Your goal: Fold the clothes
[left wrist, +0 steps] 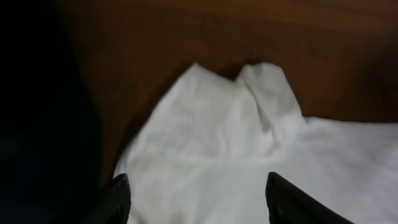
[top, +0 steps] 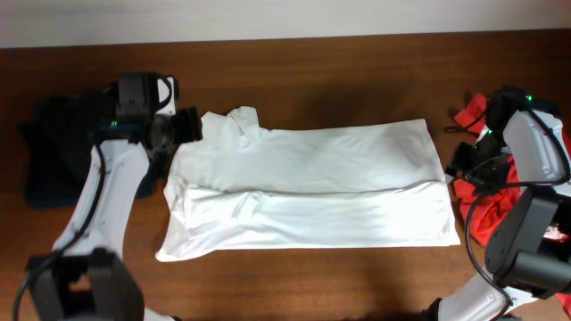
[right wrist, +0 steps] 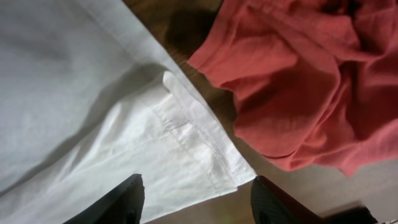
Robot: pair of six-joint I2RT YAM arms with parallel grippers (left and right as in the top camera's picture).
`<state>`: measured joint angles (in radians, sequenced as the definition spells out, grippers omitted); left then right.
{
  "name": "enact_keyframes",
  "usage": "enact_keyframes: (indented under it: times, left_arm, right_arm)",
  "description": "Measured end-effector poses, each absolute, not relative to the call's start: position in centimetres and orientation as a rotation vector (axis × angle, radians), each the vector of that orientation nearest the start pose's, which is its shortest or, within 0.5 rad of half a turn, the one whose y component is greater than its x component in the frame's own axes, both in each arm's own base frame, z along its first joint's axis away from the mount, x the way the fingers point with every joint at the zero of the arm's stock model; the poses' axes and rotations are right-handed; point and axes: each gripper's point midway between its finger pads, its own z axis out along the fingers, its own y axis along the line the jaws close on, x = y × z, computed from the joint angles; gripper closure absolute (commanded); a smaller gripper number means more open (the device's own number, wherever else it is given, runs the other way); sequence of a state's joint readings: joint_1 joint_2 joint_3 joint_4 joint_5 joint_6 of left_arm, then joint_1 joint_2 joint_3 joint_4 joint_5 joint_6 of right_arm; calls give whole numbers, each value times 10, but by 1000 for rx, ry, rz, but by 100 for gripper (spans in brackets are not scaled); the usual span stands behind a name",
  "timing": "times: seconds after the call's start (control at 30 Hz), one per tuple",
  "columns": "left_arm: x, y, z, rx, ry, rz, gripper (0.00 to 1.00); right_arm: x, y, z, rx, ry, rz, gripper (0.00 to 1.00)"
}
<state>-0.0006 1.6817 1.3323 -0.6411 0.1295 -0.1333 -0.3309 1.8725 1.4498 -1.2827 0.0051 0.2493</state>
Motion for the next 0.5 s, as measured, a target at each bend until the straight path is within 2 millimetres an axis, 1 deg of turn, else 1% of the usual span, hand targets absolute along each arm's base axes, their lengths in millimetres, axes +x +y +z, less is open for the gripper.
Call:
enact_keyframes:
  times: [0.03, 0.07, 0.1, 0.2, 0.23, 0.3, 0.33, 0.37, 0.4, 0.43, 0.47, 0.5]
  left_arm:
    - [450, -23, 139, -97, 2556, -212, 31]
    - [463, -23, 129, -80, 2565, -207, 31]
    - [472, -22, 119, -69, 2576, -202, 31]
    - [493, -22, 80, -44, 2630, -186, 31]
    - [503, -21, 65, -36, 2639, -183, 32]
    - [512, -21, 46, -25, 2649, -180, 31]
    - [517, -21, 31, -20, 2657, -179, 32]
    - [516, -21, 24, -20, 2669, -178, 32]
    - [516, -21, 13, -21, 2683, -179, 37]
    - [519, -21, 10, -15, 2678, -175, 48]
    - [520, -22, 9, -12, 2679, -178, 56]
    - [520, -21, 7, -6, 2683, -173, 72]
  right_arm:
    - [297, -101, 76, 927, 3142, 4, 41]
    - [297, -100, 76, 921, 3144, 5, 41]
    - [297, -99, 76, 911, 3147, 6, 41]
    - [299, -96, 76, 892, 3152, 17, 41]
    - [299, -95, 76, 889, 3153, 17, 41]
    - [299, -95, 76, 888, 3154, 21, 40]
    - [299, -95, 76, 886, 3153, 23, 40]
    - [299, -95, 76, 887, 3153, 23, 40]
    - [299, -95, 76, 887, 3153, 23, 40]
    - [299, -95, 76, 887, 3153, 24, 40]
    - [299, -94, 76, 887, 3153, 27, 40]
    - [299, -94, 76, 888, 3152, 29, 40]
